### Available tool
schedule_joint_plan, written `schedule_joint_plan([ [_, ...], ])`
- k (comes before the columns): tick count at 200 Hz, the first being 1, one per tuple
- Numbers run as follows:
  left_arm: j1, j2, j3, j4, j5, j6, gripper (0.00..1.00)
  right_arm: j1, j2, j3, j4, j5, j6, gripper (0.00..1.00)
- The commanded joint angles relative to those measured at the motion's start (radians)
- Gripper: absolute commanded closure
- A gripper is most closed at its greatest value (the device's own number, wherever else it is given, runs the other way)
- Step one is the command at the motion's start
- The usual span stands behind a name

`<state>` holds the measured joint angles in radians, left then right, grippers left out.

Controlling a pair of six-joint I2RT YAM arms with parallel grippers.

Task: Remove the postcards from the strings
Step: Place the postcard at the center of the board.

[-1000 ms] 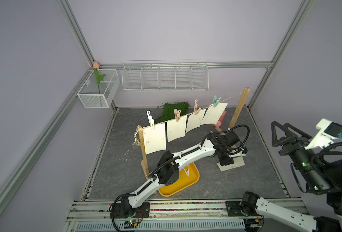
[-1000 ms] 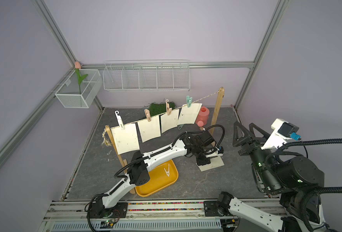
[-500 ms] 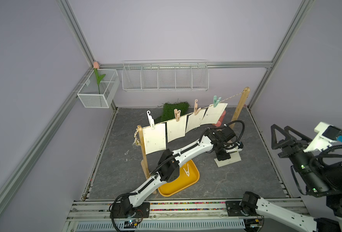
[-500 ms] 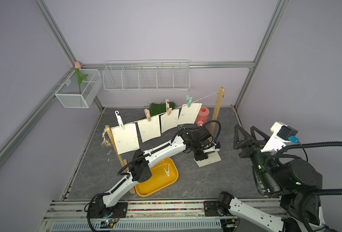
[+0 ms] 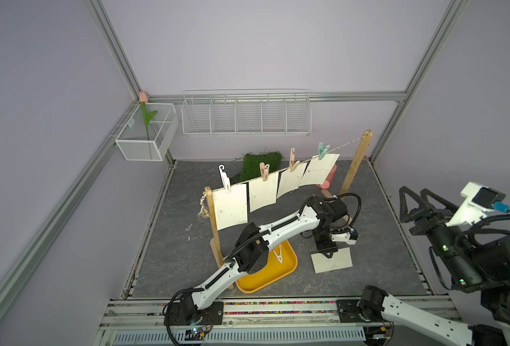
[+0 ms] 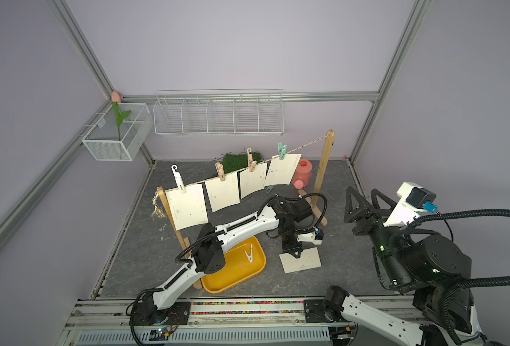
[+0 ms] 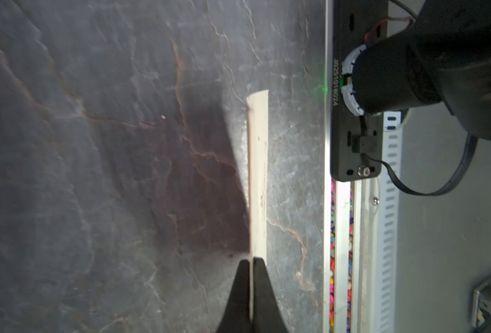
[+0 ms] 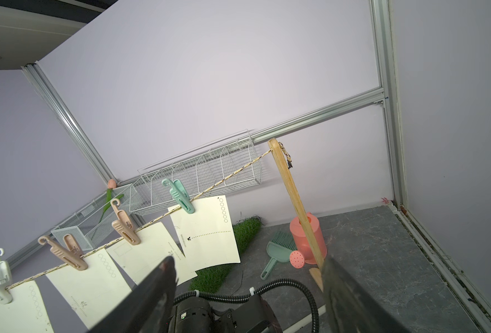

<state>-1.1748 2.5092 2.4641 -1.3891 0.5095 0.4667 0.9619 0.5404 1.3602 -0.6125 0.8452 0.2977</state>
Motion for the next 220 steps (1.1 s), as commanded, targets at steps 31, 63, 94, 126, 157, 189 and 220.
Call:
schedule_joint_plan([
  [31,-0.01,-0.031,-0.065,-0.18,0.051,0.068,1.0,-0.006,0.01,-0.019,0.023,0.021,-0.018,0.2],
  [63,-0.018,-0.034,-0.082,-0.189,0.056,0.079,1.0,-0.005,0.017,-0.016,0.023,0.023,-0.016,0.2],
  [94,-0.018,-0.024,-0.097,-0.186,-0.001,0.077,1.0,-0.005,0.024,-0.019,0.028,0.022,-0.015,0.2],
  [126,-0.018,-0.012,-0.072,-0.178,-0.056,0.08,1.0,-0.004,0.028,-0.021,0.025,0.02,-0.01,0.2],
  [157,-0.019,-0.001,-0.047,-0.168,-0.087,0.085,1.0,-0.006,0.03,-0.028,0.029,0.021,-0.009,0.2],
  [189,-0.023,0.001,-0.045,-0.157,-0.133,0.093,1.0,-0.004,0.03,-0.032,0.037,0.025,-0.017,0.2],
  [220,-0.028,0.0,-0.042,-0.147,-0.145,0.1,0.96,-0.004,0.032,-0.039,0.045,0.03,-0.025,0.2],
])
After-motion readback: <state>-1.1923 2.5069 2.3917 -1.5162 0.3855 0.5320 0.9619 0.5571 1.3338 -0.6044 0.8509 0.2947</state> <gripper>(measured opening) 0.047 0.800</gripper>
